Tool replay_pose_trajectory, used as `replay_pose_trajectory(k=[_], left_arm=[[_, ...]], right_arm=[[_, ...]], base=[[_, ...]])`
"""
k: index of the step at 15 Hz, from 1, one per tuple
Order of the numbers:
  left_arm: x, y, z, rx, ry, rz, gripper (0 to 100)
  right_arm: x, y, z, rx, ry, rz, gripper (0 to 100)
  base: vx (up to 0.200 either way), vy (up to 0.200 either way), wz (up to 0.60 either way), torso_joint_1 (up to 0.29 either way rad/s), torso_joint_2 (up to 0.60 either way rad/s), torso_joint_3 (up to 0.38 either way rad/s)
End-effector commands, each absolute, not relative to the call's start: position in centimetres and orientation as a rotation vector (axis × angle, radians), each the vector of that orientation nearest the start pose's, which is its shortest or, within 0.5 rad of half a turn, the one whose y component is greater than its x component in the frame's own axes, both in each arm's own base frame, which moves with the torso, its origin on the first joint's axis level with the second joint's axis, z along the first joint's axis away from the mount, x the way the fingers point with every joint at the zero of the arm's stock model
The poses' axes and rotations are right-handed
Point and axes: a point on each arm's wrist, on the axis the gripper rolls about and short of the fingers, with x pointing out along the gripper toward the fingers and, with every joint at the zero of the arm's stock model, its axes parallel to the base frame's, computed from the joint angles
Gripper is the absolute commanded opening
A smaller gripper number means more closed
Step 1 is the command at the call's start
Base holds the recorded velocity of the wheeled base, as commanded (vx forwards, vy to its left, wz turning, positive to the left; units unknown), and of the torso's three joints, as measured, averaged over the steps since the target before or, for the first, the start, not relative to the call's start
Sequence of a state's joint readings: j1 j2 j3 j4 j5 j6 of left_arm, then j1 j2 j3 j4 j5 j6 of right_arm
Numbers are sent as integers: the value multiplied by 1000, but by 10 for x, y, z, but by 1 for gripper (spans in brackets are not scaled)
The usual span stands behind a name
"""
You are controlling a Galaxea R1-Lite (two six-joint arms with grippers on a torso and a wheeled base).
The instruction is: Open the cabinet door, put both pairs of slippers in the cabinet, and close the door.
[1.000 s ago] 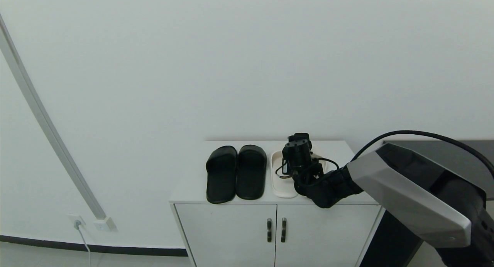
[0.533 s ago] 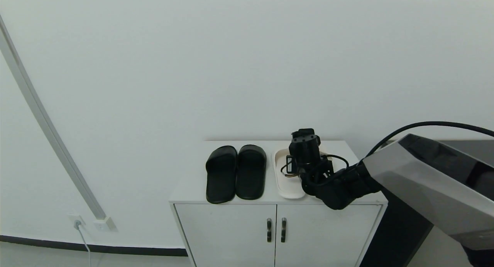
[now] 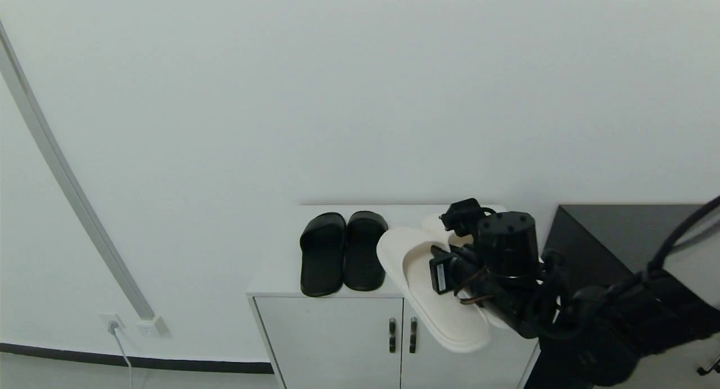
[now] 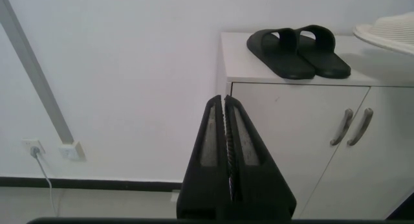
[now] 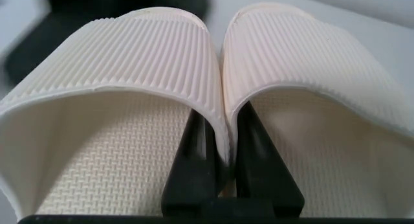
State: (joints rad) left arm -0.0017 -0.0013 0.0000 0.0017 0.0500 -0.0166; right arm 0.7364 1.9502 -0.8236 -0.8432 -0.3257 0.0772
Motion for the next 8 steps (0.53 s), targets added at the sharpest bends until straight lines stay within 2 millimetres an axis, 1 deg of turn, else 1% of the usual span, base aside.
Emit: replay_pose_trajectory(k=[1,4,7,8], left_arm=[[-23,1,75,-17,1,49,0],[-23,1,75,-17,1,49,0],[-23,1,75,-17,1,49,0],[-23,1,75,-17,1,49,0]], right_arm=[[211,203,161,-26,214,605,0],[185,189,160,-45,284,743,0],[180,188,159,-53,302,759,0],[179,187,156,-59,314,760,0]], base=[[0,0,0,0,0,0],[0,0,0,0,0,0],[0,0,0,0,0,0],[0,0,0,0,0,0]])
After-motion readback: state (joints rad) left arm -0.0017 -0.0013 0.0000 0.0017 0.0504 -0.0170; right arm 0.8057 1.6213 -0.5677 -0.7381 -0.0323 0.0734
